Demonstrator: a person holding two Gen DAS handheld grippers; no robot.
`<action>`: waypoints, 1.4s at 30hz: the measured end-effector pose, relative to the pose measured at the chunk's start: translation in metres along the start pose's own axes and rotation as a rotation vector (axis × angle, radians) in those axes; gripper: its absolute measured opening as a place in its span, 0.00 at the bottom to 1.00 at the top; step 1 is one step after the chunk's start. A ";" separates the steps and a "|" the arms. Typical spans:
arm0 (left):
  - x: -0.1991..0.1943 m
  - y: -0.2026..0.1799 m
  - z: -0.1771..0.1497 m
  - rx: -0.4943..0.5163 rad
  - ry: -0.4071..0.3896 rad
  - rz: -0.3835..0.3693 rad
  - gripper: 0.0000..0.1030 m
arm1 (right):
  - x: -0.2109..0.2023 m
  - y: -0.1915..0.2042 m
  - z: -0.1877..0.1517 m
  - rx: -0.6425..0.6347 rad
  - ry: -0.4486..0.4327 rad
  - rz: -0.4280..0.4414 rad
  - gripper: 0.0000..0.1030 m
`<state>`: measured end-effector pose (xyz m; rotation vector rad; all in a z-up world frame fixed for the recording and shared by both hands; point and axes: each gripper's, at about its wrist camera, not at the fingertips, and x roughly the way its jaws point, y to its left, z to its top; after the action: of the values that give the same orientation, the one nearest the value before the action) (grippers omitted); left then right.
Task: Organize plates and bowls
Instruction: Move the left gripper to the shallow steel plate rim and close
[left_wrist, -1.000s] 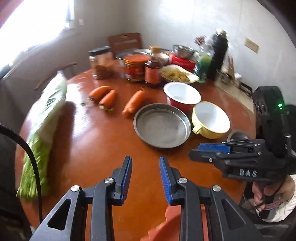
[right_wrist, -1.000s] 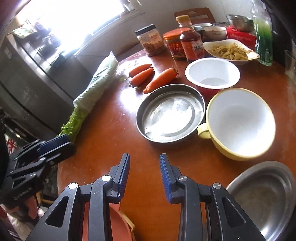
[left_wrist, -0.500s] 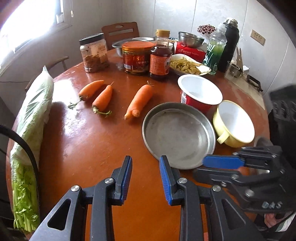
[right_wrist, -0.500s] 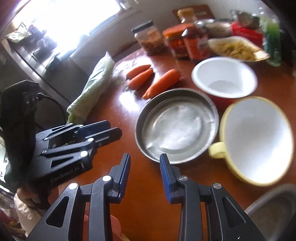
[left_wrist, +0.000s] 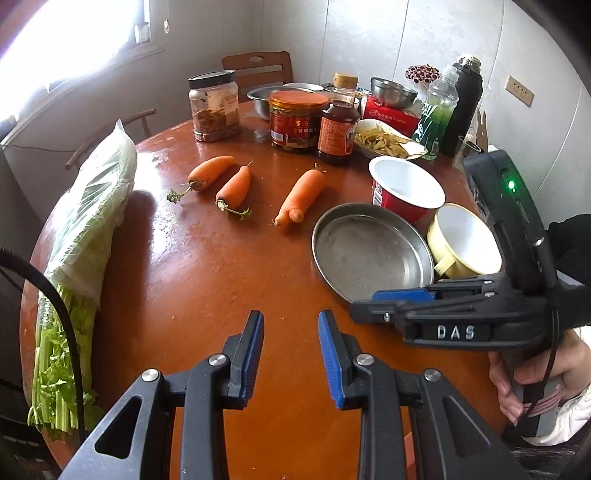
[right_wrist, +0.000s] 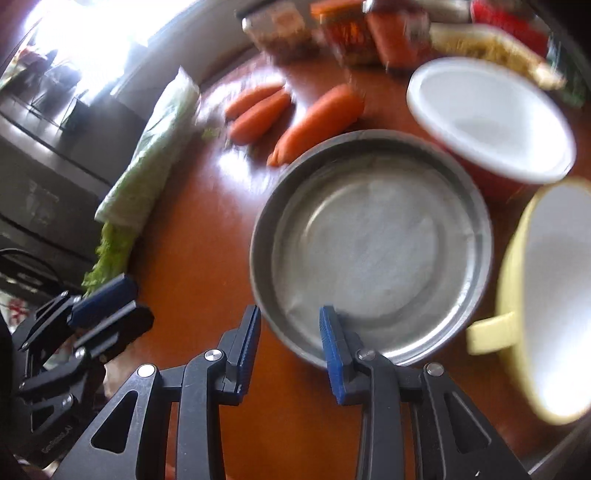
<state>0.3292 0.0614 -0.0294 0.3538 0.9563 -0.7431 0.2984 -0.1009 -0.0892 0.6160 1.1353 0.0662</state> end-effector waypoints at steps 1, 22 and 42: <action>-0.001 0.000 0.000 0.000 0.001 0.004 0.30 | 0.001 0.002 -0.002 -0.007 0.012 0.003 0.34; -0.009 -0.032 -0.043 -0.016 0.066 0.027 0.30 | -0.066 0.018 -0.080 -0.200 0.084 -0.013 0.34; 0.027 -0.045 -0.040 0.042 0.170 0.055 0.30 | -0.081 -0.022 -0.053 -0.174 0.010 -0.287 0.29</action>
<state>0.2826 0.0413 -0.0716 0.4838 1.0877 -0.6911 0.2115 -0.1258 -0.0475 0.2948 1.2030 -0.0774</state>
